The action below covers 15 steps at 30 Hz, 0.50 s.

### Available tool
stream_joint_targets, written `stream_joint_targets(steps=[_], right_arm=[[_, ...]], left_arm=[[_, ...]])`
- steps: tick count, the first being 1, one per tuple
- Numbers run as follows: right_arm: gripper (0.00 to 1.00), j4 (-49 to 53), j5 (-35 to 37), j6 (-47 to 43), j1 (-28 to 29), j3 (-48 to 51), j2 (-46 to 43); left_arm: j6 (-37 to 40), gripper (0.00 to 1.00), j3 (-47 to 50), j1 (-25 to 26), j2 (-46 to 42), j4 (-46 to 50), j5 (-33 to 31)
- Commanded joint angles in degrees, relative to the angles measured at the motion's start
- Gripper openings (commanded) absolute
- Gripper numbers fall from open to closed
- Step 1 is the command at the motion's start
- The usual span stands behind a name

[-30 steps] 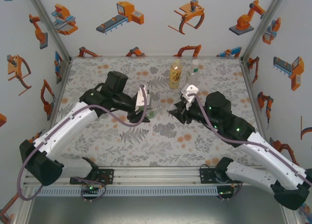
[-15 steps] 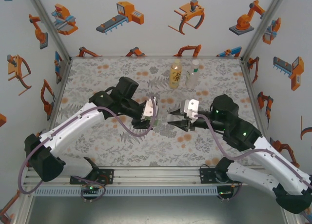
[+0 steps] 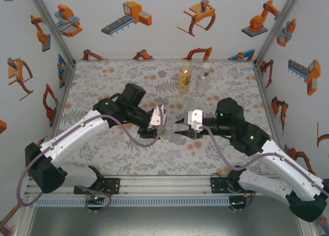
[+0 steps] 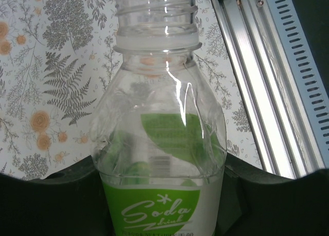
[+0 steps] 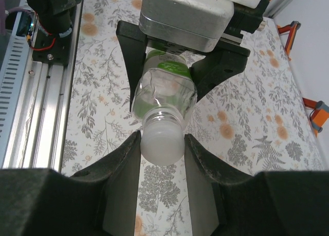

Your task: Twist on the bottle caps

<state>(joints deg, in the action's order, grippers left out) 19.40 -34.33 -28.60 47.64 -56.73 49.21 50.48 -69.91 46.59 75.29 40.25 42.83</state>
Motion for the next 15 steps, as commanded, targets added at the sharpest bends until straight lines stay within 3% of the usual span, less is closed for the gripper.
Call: stream_joint_targets(steps=[1, 15], right_arm=[[0.13, -2.47, -2.91, -1.37, 0.02, -0.11, -0.58], [0.13, -2.02, -4.4, -2.76, 0.37, 0.06, 0.89]], left_arm=[[0.5, 0.0, 0.04, 0.43, -1.41, -0.41, 2.87], [-0.25, 0.0, 0.21, 0.43, -3.24, -1.19, 5.57]])
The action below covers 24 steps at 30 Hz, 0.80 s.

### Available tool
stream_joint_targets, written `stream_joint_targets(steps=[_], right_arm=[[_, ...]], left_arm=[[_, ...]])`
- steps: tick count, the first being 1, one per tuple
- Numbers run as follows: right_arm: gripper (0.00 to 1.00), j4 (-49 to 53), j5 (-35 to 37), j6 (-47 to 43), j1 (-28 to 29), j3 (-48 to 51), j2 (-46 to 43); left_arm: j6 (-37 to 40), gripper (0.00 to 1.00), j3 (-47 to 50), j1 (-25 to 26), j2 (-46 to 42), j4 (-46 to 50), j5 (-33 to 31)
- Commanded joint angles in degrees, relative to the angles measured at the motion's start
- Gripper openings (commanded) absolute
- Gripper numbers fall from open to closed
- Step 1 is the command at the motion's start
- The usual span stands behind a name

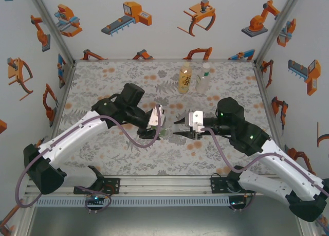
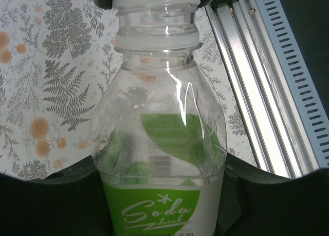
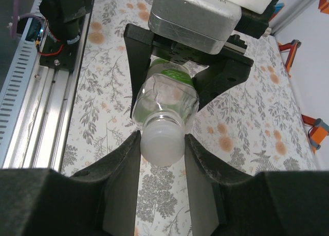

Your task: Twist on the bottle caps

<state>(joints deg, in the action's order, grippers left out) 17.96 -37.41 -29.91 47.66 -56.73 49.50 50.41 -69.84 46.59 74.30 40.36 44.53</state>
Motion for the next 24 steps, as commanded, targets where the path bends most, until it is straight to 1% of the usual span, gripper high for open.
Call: stream_joint_targets(steps=[1, 4, 7, 13, 16, 24], right_arm=[[0.13, -0.35, -0.99, -1.76, 0.5, -0.04, 0.74], [0.13, 0.68, -0.45, -2.34, 0.73, -0.47, 0.92], [0.13, -0.05, -1.64, -2.78, 0.77, -0.27, 1.13], [0.12, -0.32, -1.96, -2.54, 1.69, -0.83, 2.66], [0.12, -0.29, -1.96, -2.36, 1.89, -0.86, 3.28], [0.09, -3.62, -1.57, 1.51, 1.99, 0.06, 2.9]], left_arm=[[-0.07, 0.0, 0.23, 0.44, -2.39, -1.38, 4.06], [0.01, 0.0, 0.49, 0.42, -2.93, -1.49, 4.92], [-0.12, 0.0, 0.45, 0.4, -3.07, -1.46, 5.54], [-2.16, 0.0, -0.21, 0.43, -1.95, -1.59, 4.8], [-1.92, 0.0, -0.32, 0.43, -2.31, -1.63, 5.23], [-0.97, 0.0, 0.5, 0.43, -3.73, -2.28, 5.3]])
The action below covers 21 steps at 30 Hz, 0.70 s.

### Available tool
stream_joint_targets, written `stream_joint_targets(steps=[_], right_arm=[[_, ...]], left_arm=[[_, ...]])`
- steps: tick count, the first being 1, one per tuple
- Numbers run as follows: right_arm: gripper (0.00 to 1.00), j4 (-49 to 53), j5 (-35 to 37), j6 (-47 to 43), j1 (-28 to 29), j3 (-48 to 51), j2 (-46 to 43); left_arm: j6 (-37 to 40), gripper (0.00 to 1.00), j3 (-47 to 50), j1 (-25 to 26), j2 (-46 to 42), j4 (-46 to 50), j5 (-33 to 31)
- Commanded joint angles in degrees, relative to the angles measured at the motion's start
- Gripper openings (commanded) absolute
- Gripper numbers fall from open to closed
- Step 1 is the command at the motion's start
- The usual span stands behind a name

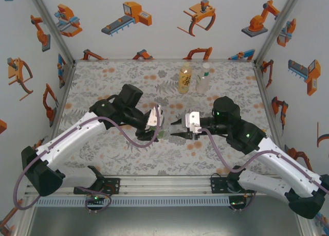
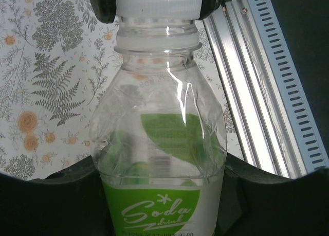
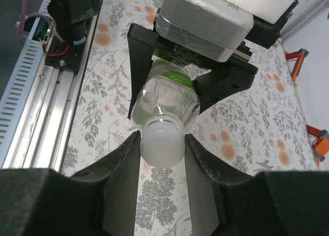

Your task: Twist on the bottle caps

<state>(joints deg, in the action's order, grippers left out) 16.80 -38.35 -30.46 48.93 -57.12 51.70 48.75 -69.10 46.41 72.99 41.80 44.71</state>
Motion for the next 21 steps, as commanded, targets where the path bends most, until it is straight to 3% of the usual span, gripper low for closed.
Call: stream_joint_targets(steps=[1, 10, 21], right_arm=[[0.08, -3.53, -0.68, 2.94, 0.73, 0.97, 0.41], [0.04, -12.29, -3.86, 10.08, 0.73, 3.94, -0.64], [0.0, -21.5, -6.34, 10.98, 0.73, 7.34, -1.71]], left_arm=[[0.94, 0.0, -0.08, 0.61, -2.73, -3.94, 5.3], [1.94, 0.0, 1.9, 0.61, -5.96, -6.09, 5.49], [1.21, 0.0, 3.17, 0.61, -9.16, -8.41, 7.19]])
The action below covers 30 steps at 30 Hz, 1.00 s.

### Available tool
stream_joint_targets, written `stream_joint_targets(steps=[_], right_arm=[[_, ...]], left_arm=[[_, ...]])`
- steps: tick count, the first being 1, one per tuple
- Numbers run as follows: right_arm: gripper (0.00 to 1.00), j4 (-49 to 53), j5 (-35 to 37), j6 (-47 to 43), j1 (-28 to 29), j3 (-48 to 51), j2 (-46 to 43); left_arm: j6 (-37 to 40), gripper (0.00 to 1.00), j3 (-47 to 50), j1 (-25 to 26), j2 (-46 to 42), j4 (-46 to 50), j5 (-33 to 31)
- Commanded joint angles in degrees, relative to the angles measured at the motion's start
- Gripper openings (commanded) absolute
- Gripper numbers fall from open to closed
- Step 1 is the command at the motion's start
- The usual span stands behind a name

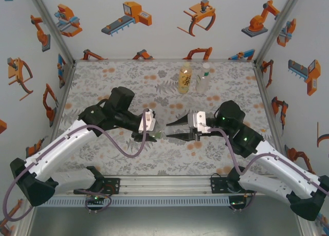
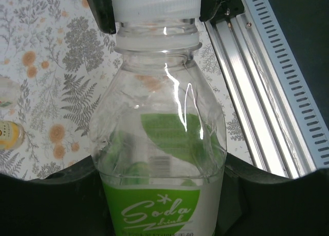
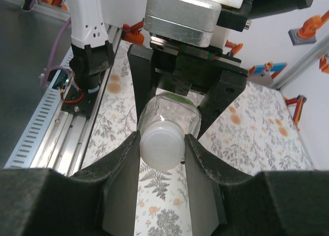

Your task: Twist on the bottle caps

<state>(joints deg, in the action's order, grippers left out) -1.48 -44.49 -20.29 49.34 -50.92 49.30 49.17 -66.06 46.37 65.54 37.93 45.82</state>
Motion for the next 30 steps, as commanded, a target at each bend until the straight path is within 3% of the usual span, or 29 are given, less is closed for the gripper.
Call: stream_joint_targets(steps=[1, 7, 11, 16, 20, 26, 30], right_arm=[[0.0, -3.19, 0.29, 1.28, 0.32, 1.04, 0.95], [0.0, -4.35, 4.49, 6.64, 0.31, 1.1, 2.39], [0.0, -11.55, 8.66, 14.86, 0.32, 3.47, 3.06], [0.0, -26.45, 18.43, 31.55, 0.31, 8.5, 5.02], [0.0, -32.53, 28.64, 45.88, 0.3, 10.53, 7.13], [0.0, -29.46, 43.32, 65.96, 0.32, 12.2, 9.54], [0.0, -16.1, 50.06, 81.46, 0.32, 9.83, 9.33]], left_arm=[[0.46, 0.0, 0.29, 0.66, -1.87, -4.97, 6.07], [-2.55, 0.0, 1.75, 0.65, -2.6, -8.87, 0.43], [-5.0, 0.0, 3.89, 0.66, -3.59, -13.6, -5.02], [-6.5, 0.0, 6.18, 0.65, -4.35, -17.95, -12.16], [-7.82, 0.0, 6.79, 0.66, -3.85, -19.99, -17.96], [-10.89, 0.0, 7.18, 0.65, -3.77, -23.38, -24.18], [-11.69, 0.0, 7.09, 0.67, -3.49, -23.62, -28.06]])
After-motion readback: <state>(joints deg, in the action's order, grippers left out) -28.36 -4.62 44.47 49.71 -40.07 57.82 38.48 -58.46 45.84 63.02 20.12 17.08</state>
